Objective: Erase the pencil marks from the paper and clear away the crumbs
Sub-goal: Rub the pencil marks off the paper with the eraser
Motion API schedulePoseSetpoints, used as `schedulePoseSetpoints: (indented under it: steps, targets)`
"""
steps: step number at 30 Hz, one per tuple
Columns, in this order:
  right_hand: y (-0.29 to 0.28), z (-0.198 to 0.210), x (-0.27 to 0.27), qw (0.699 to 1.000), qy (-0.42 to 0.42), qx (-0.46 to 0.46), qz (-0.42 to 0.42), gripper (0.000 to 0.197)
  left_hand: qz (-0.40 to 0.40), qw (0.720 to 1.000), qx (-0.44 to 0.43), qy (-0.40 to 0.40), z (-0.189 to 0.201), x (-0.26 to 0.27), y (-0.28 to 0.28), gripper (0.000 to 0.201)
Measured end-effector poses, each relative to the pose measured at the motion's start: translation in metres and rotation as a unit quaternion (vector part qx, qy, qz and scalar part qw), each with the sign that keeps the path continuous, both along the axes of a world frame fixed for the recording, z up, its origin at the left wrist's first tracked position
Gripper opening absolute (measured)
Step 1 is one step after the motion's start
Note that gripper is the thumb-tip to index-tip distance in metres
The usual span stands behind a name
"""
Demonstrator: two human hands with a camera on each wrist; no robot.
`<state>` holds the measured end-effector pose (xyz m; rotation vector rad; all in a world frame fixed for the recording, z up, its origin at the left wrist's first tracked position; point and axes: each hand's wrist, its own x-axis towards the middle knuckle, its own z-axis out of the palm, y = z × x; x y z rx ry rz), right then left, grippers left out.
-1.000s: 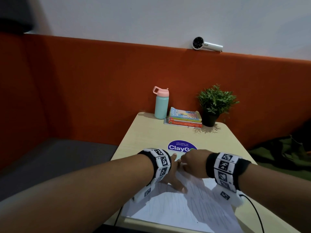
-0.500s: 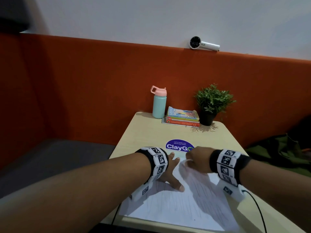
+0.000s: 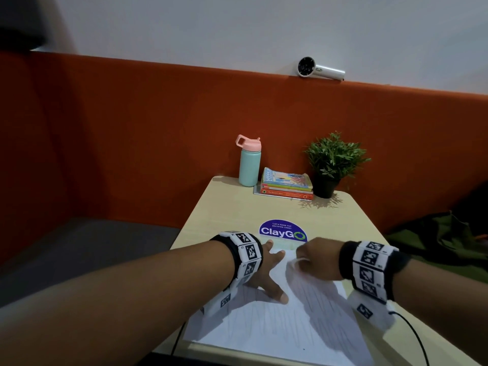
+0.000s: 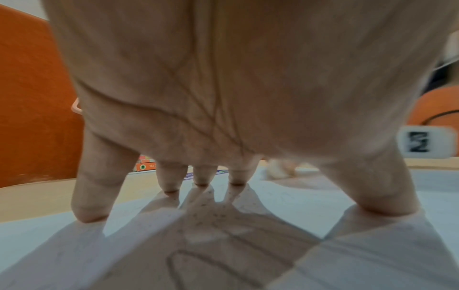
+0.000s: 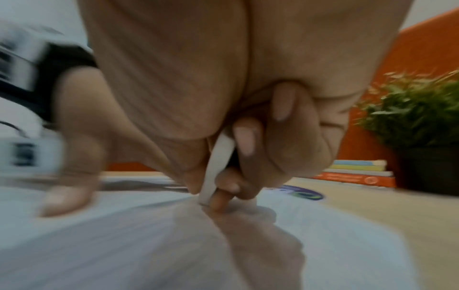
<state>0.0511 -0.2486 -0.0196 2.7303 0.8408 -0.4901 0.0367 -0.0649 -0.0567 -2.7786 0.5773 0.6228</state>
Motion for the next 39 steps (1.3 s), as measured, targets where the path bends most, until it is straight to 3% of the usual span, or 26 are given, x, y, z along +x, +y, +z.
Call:
schedulePoseSetpoints:
  steps: [3,8,12,17,22,27,32,39]
  targets:
    - [0.001,-0.003,-0.019,0.998,0.041,-0.007,0.037,0.027,0.000,1.000,0.001,0.003,0.001,-0.001,-0.001,0.122]
    - [-0.006,0.003,0.008,1.000,-0.006,-0.014,-0.012,0.040,0.003,1.000,0.004,0.007,0.001,0.001,-0.002,0.124]
    - [0.006,-0.003,-0.018,0.998,0.044,-0.015,0.045,0.029,0.004,1.000,0.002,0.000,0.003,-0.003,-0.002,0.121]
    - [0.000,0.008,0.011,0.999,-0.004,-0.028,-0.018,0.040,0.004,1.000,0.003,0.003,0.002,-0.001,-0.001,0.122]
    - [0.015,0.001,-0.020,0.997,0.057,-0.025,0.036,0.036,-0.004,1.000,-0.001,-0.009,0.002,-0.005,-0.002,0.121]
    - [0.009,0.010,0.011,0.999,0.011,-0.026,-0.021,0.043,0.002,1.000,0.000,0.000,0.003,-0.004,-0.002,0.119]
    - [0.028,0.001,-0.024,0.997,0.065,0.002,0.033,0.043,-0.001,1.000,-0.013,-0.007,0.007,-0.009,-0.003,0.116]
    - [0.004,0.001,0.031,0.997,-0.024,-0.007,-0.075,0.038,0.000,1.000,-0.003,0.002,-0.002,0.001,0.001,0.121]
